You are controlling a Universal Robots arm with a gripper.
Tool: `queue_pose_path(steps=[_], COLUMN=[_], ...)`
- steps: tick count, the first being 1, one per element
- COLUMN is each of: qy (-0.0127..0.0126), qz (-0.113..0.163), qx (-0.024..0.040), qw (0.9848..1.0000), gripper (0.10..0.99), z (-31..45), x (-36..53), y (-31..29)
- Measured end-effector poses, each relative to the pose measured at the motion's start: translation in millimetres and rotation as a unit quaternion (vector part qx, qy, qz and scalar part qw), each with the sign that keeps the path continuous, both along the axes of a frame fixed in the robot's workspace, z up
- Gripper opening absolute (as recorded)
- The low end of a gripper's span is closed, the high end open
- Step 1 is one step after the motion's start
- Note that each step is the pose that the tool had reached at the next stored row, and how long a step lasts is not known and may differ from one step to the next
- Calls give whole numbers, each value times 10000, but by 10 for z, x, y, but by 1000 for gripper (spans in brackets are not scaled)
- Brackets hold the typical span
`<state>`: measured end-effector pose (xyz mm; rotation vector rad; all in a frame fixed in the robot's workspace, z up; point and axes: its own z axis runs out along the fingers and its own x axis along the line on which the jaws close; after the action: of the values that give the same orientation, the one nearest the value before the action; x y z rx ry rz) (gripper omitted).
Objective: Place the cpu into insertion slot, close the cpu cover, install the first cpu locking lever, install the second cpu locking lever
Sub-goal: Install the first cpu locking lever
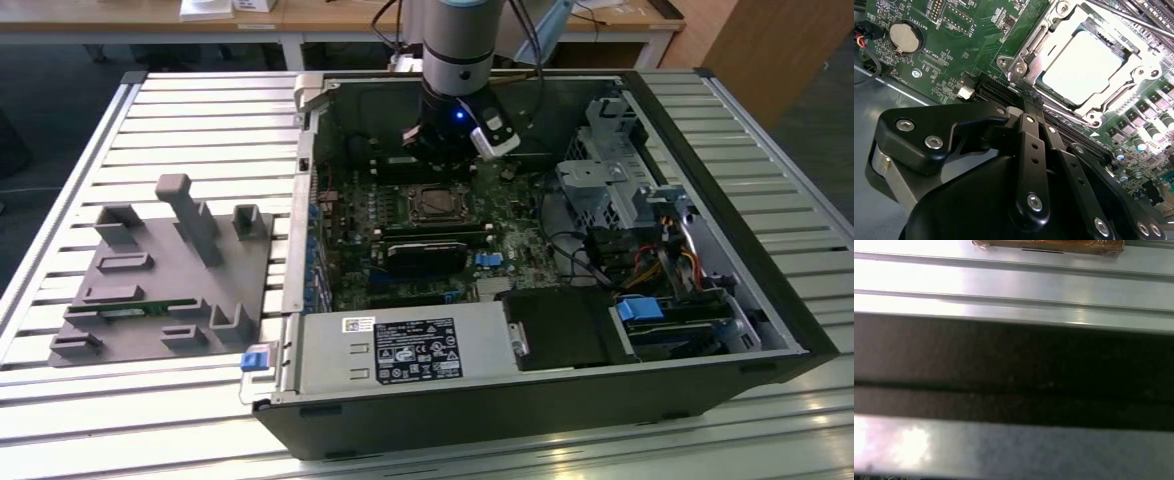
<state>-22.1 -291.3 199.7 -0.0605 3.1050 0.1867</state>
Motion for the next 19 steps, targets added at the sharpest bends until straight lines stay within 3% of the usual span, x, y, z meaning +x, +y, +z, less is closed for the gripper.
queue_pose_path(steps=[9,19], qy=[-2,0], qz=[0,0], qx=[-4,-131], qw=[10000,9999], gripper=[106,106], z=[9,-9], x=[0,1], y=[1,2])
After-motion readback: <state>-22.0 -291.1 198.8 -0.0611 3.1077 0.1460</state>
